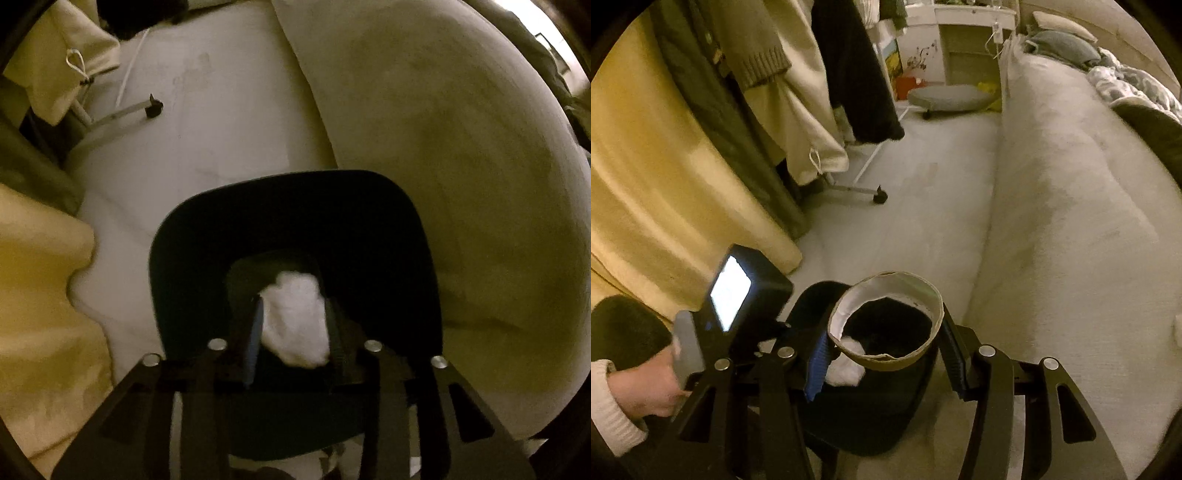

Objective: Collect trash
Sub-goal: 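Open the left gripper over the bin while the right lowers the tape roll, then open the right gripper to drop the tape roll into the bin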

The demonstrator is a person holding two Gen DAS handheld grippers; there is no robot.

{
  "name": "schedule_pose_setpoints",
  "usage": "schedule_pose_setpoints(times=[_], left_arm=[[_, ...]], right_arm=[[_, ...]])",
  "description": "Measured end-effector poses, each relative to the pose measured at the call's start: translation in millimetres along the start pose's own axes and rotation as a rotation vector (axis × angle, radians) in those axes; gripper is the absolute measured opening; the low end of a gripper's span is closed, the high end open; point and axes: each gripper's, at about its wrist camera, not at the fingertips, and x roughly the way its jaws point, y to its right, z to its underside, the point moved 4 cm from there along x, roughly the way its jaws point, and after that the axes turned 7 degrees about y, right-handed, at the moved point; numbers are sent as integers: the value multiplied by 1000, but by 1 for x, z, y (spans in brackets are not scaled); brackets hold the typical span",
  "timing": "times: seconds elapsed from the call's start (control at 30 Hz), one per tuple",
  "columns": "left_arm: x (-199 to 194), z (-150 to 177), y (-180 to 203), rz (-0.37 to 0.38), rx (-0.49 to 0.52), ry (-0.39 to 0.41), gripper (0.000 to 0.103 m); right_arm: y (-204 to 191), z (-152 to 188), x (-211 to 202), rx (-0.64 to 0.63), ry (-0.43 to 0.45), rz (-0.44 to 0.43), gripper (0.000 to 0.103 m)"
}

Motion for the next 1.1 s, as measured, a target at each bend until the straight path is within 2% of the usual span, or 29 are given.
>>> schedule_pose_setpoints(times=[0.2,0.33,0.6,0.73,0.9,1.1], left_arm=[[-34,2,-7,17,-13,91,71],[-63,-1,-8,18,-29,163,75],[-114,-10,-29,7,-89,296,72],[-121,-21,-44,23,-124,344,71],[-139,-27,-50,-1,-120,413,61],[-158,-39,-47,25,-96,475,50]], right_arm=[[-10,12,27,-32,-67,11,53],[-14,19,39,-48,-101,21,53],[-17,32,61,-53,-161,22,53],[-15,37,72,-4,-161,9,53],[-19,49,90,-28,-216,15,53],[-33,70,118,-73,-305,6,53]])
